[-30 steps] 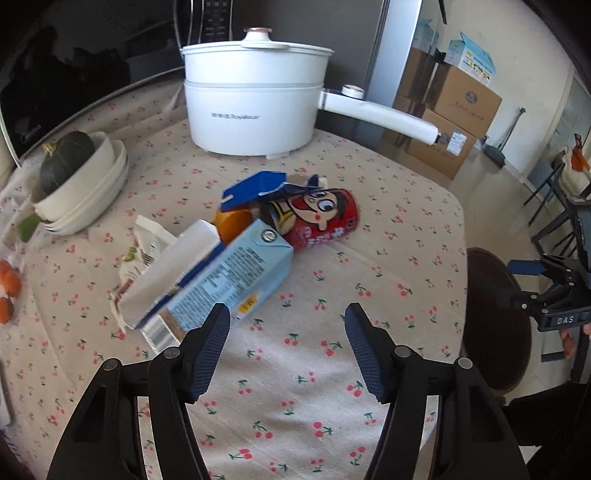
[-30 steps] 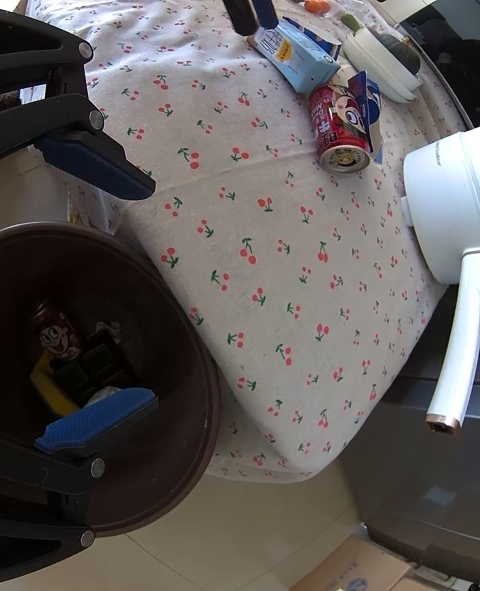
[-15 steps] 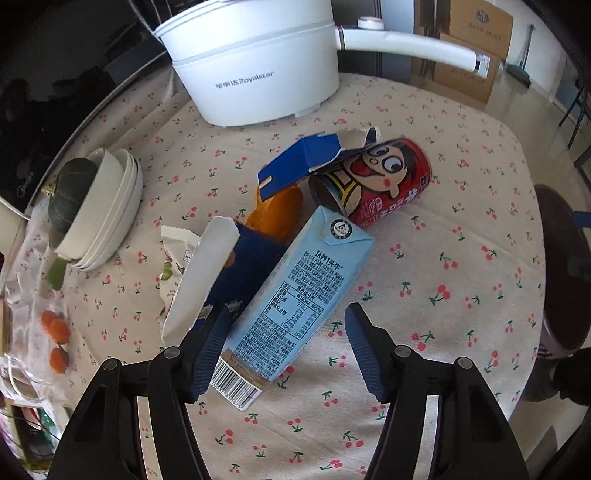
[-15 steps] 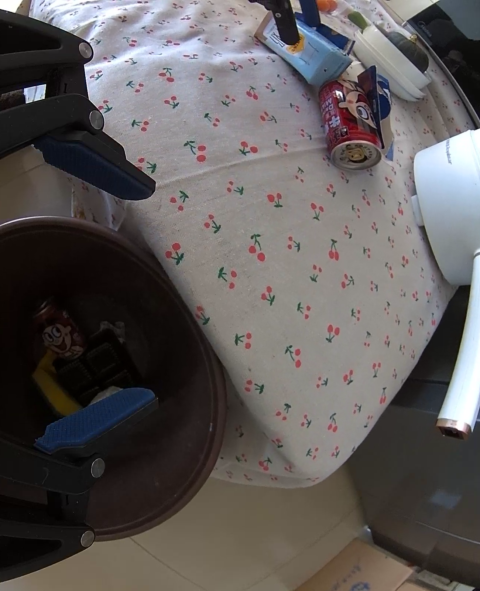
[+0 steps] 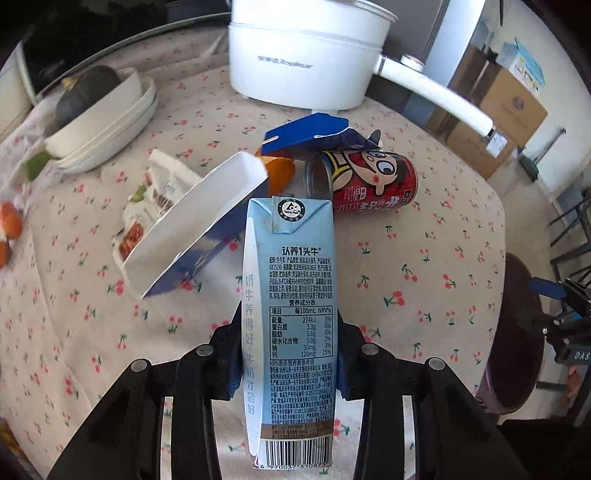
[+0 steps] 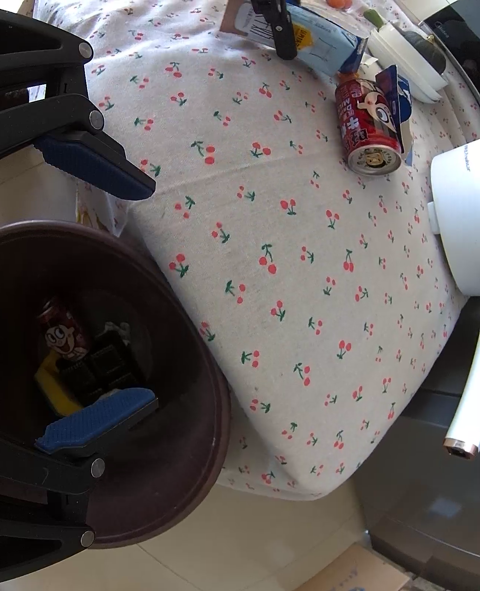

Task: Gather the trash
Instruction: 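Grasp the light-blue milk carton with the left gripper, then grasp the red can with the right gripper while the left gripper holds the carton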

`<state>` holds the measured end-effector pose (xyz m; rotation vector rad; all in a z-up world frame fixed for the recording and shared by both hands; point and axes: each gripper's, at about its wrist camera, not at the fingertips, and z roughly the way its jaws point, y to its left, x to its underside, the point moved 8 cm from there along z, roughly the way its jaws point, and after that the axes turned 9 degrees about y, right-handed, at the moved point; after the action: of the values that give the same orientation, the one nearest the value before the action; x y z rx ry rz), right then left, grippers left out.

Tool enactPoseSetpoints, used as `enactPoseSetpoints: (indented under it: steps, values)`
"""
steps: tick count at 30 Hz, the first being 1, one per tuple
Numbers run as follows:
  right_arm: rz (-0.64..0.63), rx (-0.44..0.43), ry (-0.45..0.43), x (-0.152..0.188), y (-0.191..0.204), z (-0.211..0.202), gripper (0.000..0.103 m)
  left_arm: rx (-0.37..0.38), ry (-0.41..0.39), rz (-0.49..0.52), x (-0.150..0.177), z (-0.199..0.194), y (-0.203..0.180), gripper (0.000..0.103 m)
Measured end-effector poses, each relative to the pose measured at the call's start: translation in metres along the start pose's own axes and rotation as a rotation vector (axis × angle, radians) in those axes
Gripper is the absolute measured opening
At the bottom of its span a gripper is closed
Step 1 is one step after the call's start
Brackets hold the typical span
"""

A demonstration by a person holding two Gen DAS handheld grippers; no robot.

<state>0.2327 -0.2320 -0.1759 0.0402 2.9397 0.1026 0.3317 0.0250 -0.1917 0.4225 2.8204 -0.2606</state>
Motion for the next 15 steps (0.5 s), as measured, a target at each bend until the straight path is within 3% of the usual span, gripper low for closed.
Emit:
enactPoseSetpoints:
  steps: [4, 7, 11, 15]
  values:
    - [0.053, -0.08, -0.062, -0.028, 0.023, -0.007, 0.092, 0.039, -0.097, -0.14, 0.028, -0.028, 0.02, 0.04]
    - [0.021, -0.077, -0.124, -0.054, 0.054, -0.007, 0.1, 0.001, -0.091, -0.182, 0.046, -0.038, 0.036, 0.04]
    - [-0.038, -0.082, -0.159, -0.085, 0.1, 0.007, 0.102, 0.007, -0.109, -0.257, 0.058, -0.051, 0.062, 0.04]
    - [-0.054, -0.056, -0.185, -0.11, 0.128, 0.026, 0.102, -0.012, -0.096, -0.261, 0.067, -0.047, 0.076, 0.04]
